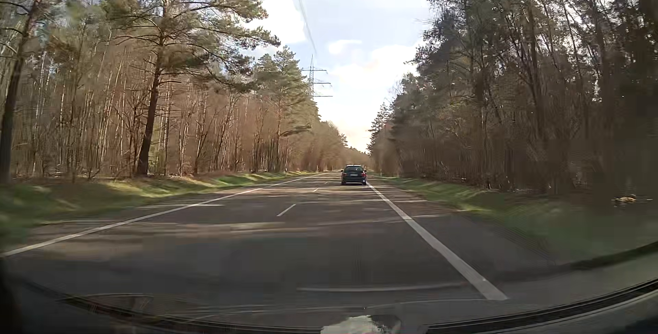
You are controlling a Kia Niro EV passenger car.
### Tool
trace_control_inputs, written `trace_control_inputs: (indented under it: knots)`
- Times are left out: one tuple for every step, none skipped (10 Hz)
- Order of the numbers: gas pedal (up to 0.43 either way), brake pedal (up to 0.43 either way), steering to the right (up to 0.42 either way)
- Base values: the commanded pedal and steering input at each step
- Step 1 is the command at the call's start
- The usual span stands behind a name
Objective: Follow the waypoints while adhering to traffic rules and regulations
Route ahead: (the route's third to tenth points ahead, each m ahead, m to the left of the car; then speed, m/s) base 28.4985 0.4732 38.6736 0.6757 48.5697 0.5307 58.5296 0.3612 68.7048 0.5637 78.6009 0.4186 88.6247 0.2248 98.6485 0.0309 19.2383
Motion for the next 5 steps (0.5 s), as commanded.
trace_control_inputs:
  knots:
    - [0.177, 0.0, 0.0]
    - [0.177, 0.0, 0.0]
    - [0.177, 0.0, 0.0]
    - [0.177, 0.0, 0.0]
    - [0.177, 0.0, 0.0]
